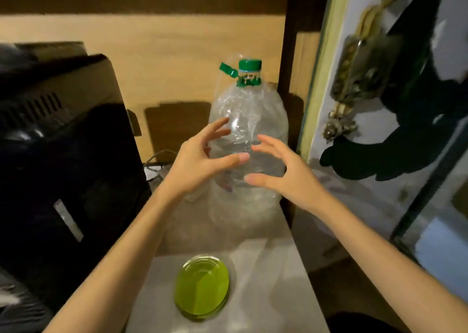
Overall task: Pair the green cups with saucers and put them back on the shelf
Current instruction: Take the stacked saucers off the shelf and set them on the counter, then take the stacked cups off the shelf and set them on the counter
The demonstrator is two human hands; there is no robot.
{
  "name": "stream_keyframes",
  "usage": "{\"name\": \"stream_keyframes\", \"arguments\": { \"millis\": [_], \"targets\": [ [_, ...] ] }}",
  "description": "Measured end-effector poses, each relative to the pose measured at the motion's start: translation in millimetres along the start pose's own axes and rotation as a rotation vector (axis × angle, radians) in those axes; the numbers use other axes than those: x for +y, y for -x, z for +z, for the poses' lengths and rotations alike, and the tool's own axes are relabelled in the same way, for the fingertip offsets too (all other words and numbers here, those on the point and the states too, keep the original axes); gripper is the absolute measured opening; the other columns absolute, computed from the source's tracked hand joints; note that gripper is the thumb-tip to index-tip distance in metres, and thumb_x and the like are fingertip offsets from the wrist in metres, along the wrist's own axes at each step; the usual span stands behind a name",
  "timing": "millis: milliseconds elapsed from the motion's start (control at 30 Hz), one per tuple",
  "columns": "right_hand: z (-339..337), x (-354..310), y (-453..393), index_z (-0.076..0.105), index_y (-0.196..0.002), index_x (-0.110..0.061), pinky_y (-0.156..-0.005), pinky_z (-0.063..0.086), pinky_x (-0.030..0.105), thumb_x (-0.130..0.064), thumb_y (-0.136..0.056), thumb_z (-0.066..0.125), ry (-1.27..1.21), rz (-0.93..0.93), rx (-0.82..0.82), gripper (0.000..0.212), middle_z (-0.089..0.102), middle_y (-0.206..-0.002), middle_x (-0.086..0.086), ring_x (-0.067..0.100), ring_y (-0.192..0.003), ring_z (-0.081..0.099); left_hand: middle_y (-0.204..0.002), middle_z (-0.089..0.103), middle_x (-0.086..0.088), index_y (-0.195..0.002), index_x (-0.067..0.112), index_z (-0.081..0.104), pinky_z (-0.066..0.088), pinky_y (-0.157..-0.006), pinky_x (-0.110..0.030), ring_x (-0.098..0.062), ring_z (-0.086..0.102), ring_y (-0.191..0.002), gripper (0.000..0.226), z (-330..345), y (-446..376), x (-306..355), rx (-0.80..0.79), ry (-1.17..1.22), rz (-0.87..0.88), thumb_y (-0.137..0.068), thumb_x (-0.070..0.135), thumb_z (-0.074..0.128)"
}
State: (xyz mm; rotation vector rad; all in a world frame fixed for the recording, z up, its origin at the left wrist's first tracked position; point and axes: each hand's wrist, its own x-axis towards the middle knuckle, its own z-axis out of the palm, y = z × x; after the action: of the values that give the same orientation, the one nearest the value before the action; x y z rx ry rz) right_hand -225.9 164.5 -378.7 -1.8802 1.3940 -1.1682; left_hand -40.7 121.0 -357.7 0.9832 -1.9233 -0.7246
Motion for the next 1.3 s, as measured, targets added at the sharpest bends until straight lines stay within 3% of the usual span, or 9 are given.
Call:
{"name": "stream_keyframes", "arguments": {
  "millis": [133,233,367,500,667,833,1000,1167,1300],
  "targets": [
    [-52.3,-50.3,-30.1,0.032,-0.139,-0.031,-0.092,0.026,0.010,-0.045,-0.068,0.070,0.042,-0.121,0.127,0.082,0.049,-0.120,-0.030,-0.007,-0.120,0.036,-0.127,0.056,0.013,-0.134,0.036,0.040,0.041,-0.100,-0.028,0.002,0.050,-0.118,0.087,-19.8,-40.6,49.5,0.081,0.040,0.122,-0.055,0.056,0.069],
    [-83.9,-83.5,-50.3,0.032,-0.140,-0.028,-0.087,0.030,0.005,-0.048,-0.066,0.068,0.067,-0.221,0.207,0.085,0.052,-0.124,-0.019,-0.003,-0.120,0.043,-0.137,0.048,0.009,-0.139,0.032,0.031,0.037,-0.101,-0.027,-0.002,0.044,-0.123,0.094,-32.7,-68.8,85.6,0.083,0.012,0.222,-0.057,0.055,0.072],
    [-115.7,-115.5,-76.5,0.032,-0.138,-0.028,-0.094,0.029,0.019,-0.040,-0.074,0.068,0.136,-0.317,0.281,0.074,0.052,-0.133,-0.010,0.005,-0.121,0.043,-0.138,0.047,0.005,-0.141,0.026,0.026,0.035,-0.097,-0.026,-0.005,0.043,-0.121,0.092,-44.8,-103.3,126.0,0.183,-0.046,0.331,-0.061,0.055,0.061],
    [-140.8,-140.8,-99.4,0.033,-0.137,-0.028,-0.085,0.030,0.014,-0.040,-0.076,0.066,0.172,-0.392,0.329,0.071,0.051,-0.134,-0.008,0.002,-0.113,0.039,-0.138,0.048,0.003,-0.140,0.028,0.029,0.038,-0.095,-0.025,-0.010,0.046,-0.122,0.093,-59.1,-134.4,155.9,0.253,-0.123,0.398,-0.059,0.061,0.057],
    [-167.6,-160.4,-131.4,0.033,-0.137,-0.027,-0.095,0.034,0.025,-0.042,-0.077,0.065,0.187,-0.451,0.384,0.070,0.051,-0.135,-0.006,0.008,-0.121,0.044,-0.139,0.048,0.000,-0.139,0.025,0.030,0.034,-0.090,-0.021,-0.006,0.044,-0.117,0.078,-78.1,-173.0,180.0,0.305,-0.203,0.470,-0.072,0.049,0.063],
    [-196.6,-183.3,-167.6,0.033,-0.136,-0.026,-0.080,0.037,0.014,-0.043,-0.079,0.064,0.221,-0.485,0.452,0.067,0.049,-0.135,-0.005,0.010,-0.117,0.046,-0.136,0.052,-0.003,-0.138,0.019,0.036,0.040,-0.093,-0.026,-0.017,0.050,-0.121,0.072,-97.6,-211.0,201.5,0.414,-0.292,0.514,-0.076,0.048,0.061],
    [-223.9,-205.9,-215.7,0.029,-0.139,-0.023,-0.095,0.040,0.030,-0.042,-0.079,0.065,0.199,-0.452,0.480,0.072,0.044,-0.141,0.003,0.018,-0.125,0.044,-0.139,0.049,-0.014,-0.140,0.012,0.031,0.042,-0.096,-0.036,-0.028,0.050,-0.122,0.077,-115.2,-258.8,224.0,0.464,-0.396,0.443,-0.079,0.053,0.055],
    [-239.1,-218.2,-254.8,0.024,-0.141,-0.020,-0.084,0.044,0.023,-0.041,-0.081,0.063,0.241,-0.373,0.413,0.074,0.040,-0.143,0.006,0.023,-0.128,0.043,-0.137,0.049,-0.017,-0.140,0.008,0.027,0.041,-0.094,-0.037,-0.030,0.050,-0.121,0.077,-122.0,-295.2,239.5,0.414,-0.428,0.387,-0.081,0.051,0.053],
    [-243.9,-220.9,-282.4,0.024,-0.140,-0.024,-0.098,0.048,0.043,-0.047,-0.074,0.067,0.228,-0.335,0.376,0.083,0.042,-0.140,0.007,0.026,-0.122,0.047,-0.134,0.050,-0.019,-0.135,0.003,0.032,0.039,-0.090,-0.035,-0.032,0.049,-0.117,0.081,-129.7,-318.1,239.3,0.375,-0.434,0.286,-0.077,0.054,0.056]
  ]
}}
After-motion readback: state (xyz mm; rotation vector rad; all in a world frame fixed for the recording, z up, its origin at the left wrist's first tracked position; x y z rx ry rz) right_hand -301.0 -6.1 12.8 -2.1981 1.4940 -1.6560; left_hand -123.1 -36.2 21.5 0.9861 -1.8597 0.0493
